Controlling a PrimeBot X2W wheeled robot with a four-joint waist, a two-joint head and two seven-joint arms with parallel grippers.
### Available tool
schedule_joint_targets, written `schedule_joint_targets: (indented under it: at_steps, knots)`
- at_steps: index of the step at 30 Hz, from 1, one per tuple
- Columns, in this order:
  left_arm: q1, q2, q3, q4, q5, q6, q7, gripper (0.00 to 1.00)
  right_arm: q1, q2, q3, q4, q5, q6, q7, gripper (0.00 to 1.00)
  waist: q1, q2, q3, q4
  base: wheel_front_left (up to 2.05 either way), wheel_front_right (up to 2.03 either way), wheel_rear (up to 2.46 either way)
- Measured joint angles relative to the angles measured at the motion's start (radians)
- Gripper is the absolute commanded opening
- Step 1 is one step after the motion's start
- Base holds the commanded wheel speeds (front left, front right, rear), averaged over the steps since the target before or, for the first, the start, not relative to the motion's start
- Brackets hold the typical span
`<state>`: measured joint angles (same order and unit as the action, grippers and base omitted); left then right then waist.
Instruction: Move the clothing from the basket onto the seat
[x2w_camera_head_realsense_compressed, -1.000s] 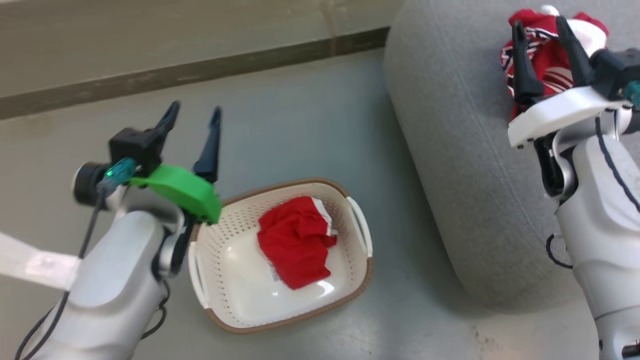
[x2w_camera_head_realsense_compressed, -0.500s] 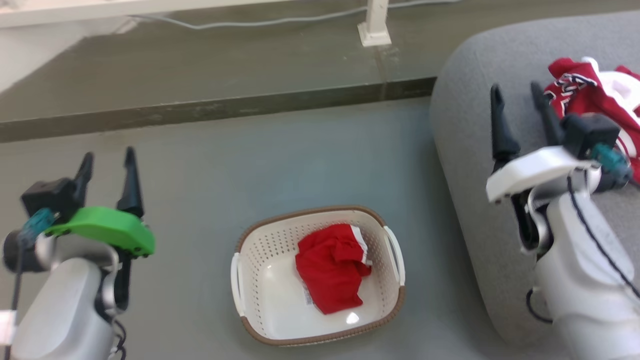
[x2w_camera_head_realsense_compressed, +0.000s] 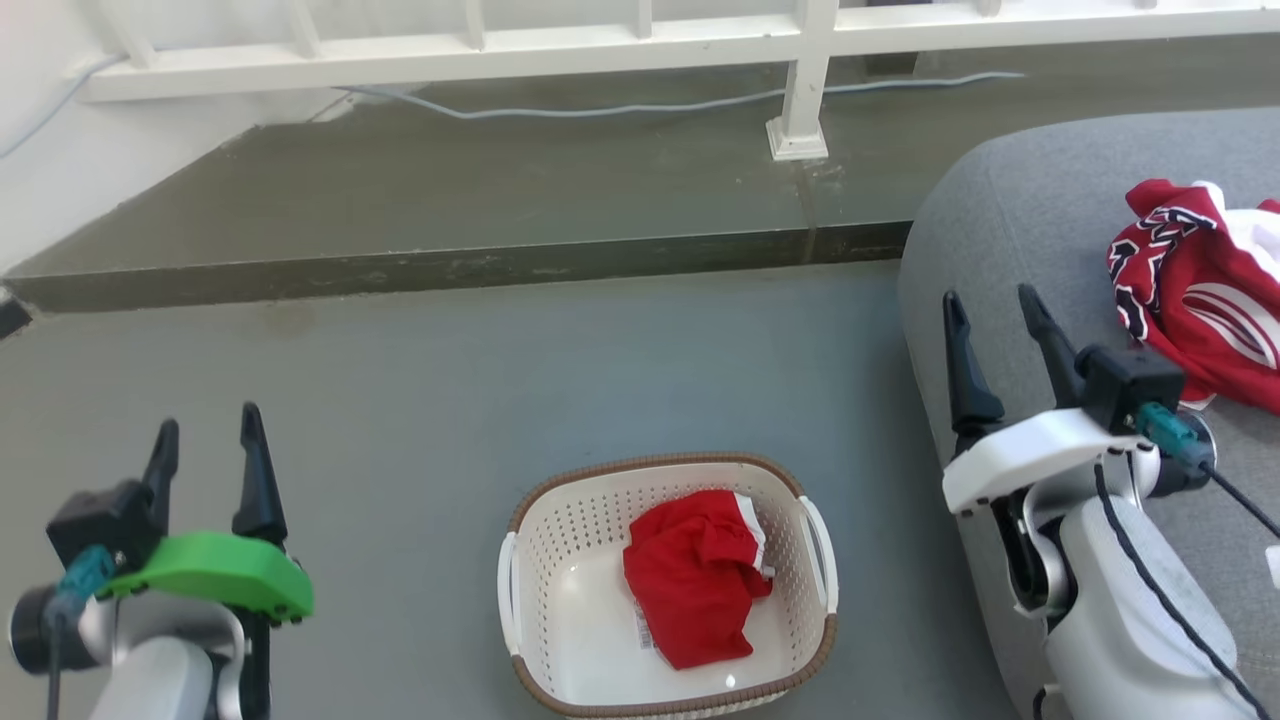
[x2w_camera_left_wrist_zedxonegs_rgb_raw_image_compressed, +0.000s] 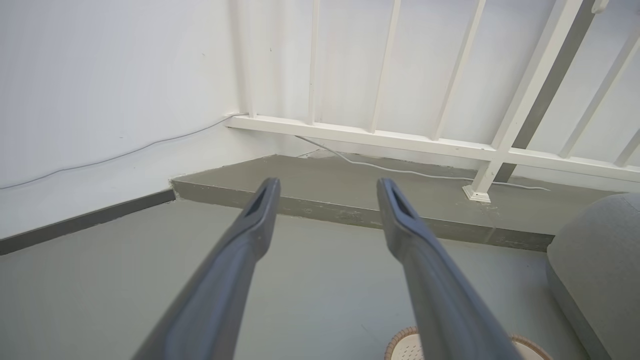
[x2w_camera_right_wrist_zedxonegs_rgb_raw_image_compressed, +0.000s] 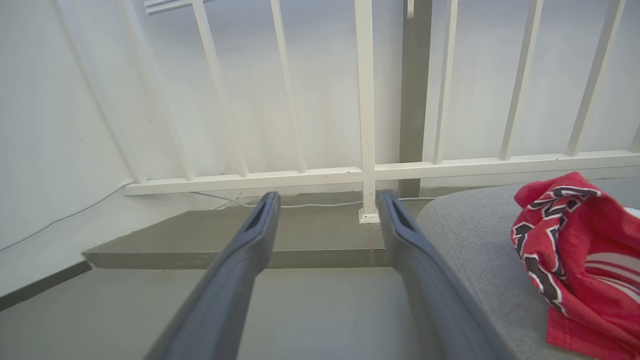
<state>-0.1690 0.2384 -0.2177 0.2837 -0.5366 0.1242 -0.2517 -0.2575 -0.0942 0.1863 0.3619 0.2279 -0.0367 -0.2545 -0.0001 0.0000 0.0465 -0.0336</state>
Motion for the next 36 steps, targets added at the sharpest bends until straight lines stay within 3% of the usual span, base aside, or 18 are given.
schedule_joint_targets:
  at_steps: [13,36]
  knots:
    - [0.132,-0.066,0.027,-0.090,0.062,0.000,0.000,1.00,0.101,0.007,0.002,-0.073,0.000,-0.026,0.000,1.00,0.0000,0.0000,-0.018,-0.013,0.00,0.00,0.00]
    - [0.217,-0.099,0.044,-0.175,0.128,0.000,0.000,1.00,0.167,0.016,0.007,-0.149,0.002,-0.036,0.000,1.00,0.0001,0.0000,-0.015,-0.026,0.00,0.00,0.00]
